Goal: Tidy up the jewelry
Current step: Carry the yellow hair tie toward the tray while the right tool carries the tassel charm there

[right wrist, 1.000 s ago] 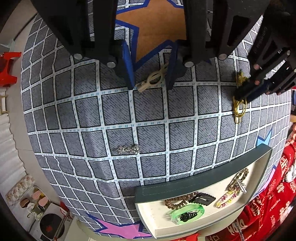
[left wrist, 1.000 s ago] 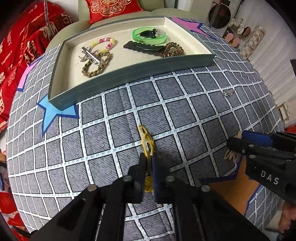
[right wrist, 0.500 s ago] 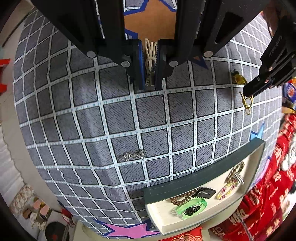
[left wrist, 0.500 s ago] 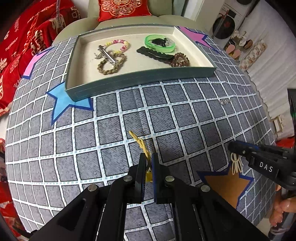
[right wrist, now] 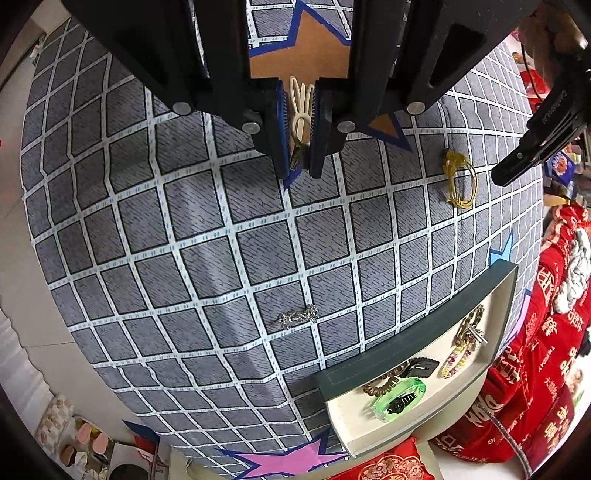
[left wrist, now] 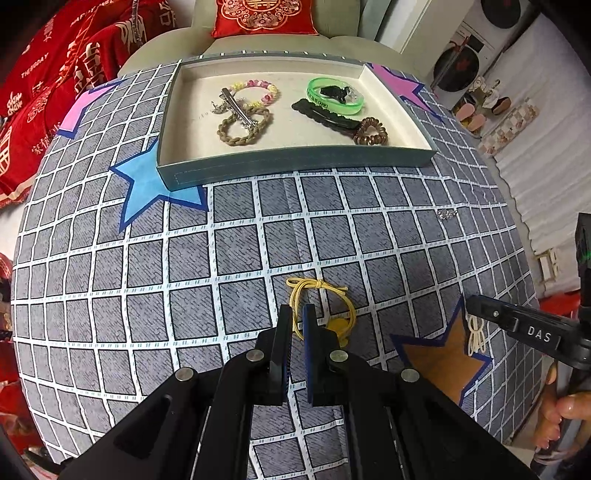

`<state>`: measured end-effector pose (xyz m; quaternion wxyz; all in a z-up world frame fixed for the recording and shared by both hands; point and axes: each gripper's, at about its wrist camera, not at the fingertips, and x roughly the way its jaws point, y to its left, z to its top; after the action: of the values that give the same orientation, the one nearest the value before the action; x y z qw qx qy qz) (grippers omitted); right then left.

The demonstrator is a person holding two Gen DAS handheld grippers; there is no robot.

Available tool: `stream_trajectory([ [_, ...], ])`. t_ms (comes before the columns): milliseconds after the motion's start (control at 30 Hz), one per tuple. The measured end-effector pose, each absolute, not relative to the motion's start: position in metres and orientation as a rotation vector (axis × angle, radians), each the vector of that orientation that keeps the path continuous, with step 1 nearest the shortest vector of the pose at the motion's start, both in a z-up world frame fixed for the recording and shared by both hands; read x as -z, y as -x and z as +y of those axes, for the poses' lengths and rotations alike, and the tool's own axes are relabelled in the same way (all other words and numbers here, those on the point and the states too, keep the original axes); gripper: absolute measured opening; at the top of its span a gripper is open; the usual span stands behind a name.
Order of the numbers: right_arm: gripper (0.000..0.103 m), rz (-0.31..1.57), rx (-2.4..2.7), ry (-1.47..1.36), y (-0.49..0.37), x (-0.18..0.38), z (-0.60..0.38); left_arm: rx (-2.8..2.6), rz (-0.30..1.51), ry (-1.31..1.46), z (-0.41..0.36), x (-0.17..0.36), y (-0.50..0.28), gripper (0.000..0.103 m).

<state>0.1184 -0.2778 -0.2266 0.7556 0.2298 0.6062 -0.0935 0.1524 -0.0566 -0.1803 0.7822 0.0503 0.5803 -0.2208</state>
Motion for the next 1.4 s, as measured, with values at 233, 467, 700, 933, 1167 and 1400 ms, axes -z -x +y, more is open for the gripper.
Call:
stream_trajectory([
  [233, 0.011, 1.320, 0.202, -0.513, -0.111, 0.223, -0.280, 0.429, 1.251, -0.150, -0.067, 0.182, -0.147, 0.014],
  [467, 0.011, 1.306, 0.202, -0.524, -0.111, 0.220, -0.283, 0.385, 1.195, -0.177, -0.069, 0.175, -0.148, 0.103],
  [700, 0.011, 1.305, 0.204, -0.520, -0.114, 0.219, -0.283, 0.365, 1.237, -0.207, -0.082, 0.194, -0.154, 0.103],
  [933, 0.011, 1.311, 0.200, -0.513, -0.116, 0.221, -0.280, 0.368, 1.295, -0.252, -0.094, 0.220, -0.154, 0.083],
  [1167, 0.011, 1.302, 0.199, -0.517, -0.114, 0.220, -0.281, 0.402, 1.243, -0.269, -0.098, 0.212, -0.144, 0.021],
  [1400, 0.011, 1.273, 0.177, -0.528, -0.111, 0.211, -0.283, 0.431, 1.236, -0.186, -0.082, 0.198, -0.145, 0.010],
])
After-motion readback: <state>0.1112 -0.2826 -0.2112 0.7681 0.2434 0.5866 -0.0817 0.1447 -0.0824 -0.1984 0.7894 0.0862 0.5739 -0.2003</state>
